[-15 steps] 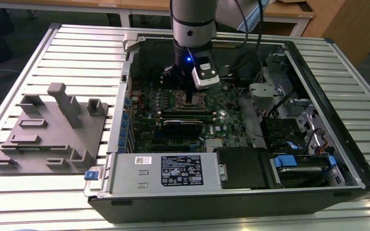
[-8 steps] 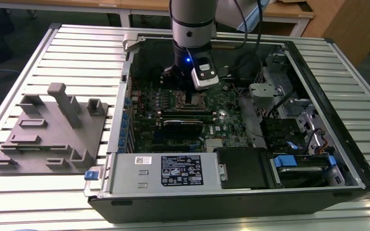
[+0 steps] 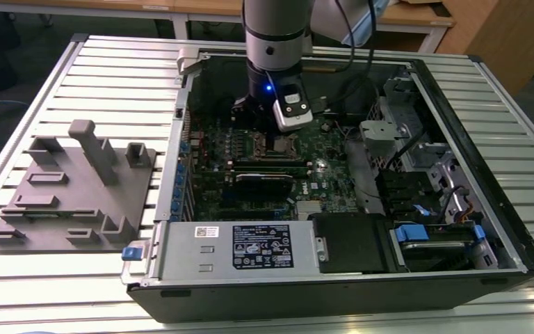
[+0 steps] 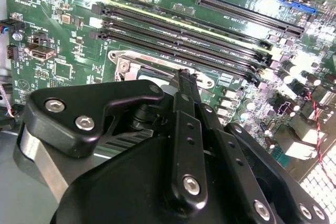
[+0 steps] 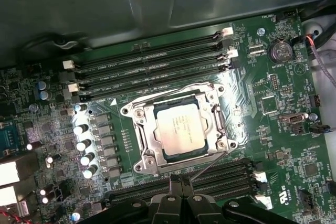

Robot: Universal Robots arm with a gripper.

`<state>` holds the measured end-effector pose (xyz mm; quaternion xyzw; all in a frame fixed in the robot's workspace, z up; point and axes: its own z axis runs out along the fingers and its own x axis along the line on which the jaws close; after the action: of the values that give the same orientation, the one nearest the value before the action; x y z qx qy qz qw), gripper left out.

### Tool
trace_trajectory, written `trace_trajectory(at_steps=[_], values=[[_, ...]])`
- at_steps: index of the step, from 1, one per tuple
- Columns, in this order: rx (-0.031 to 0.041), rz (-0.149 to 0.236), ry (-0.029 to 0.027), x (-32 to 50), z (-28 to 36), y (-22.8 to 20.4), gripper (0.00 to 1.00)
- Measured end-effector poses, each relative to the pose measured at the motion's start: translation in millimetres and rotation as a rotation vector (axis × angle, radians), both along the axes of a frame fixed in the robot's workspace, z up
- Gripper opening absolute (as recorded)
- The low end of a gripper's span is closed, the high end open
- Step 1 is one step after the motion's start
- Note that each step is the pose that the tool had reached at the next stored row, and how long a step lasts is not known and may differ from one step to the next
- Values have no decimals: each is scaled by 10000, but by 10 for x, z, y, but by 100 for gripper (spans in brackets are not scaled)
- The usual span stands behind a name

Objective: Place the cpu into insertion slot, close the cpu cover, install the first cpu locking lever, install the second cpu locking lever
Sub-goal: 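Install the second cpu locking lever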

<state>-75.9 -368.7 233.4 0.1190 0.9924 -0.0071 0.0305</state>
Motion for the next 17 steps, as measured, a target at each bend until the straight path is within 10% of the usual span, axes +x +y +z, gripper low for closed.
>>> trace_trajectory(at_steps=[17], values=[[0,0,-1,-50,-32,0,10]])
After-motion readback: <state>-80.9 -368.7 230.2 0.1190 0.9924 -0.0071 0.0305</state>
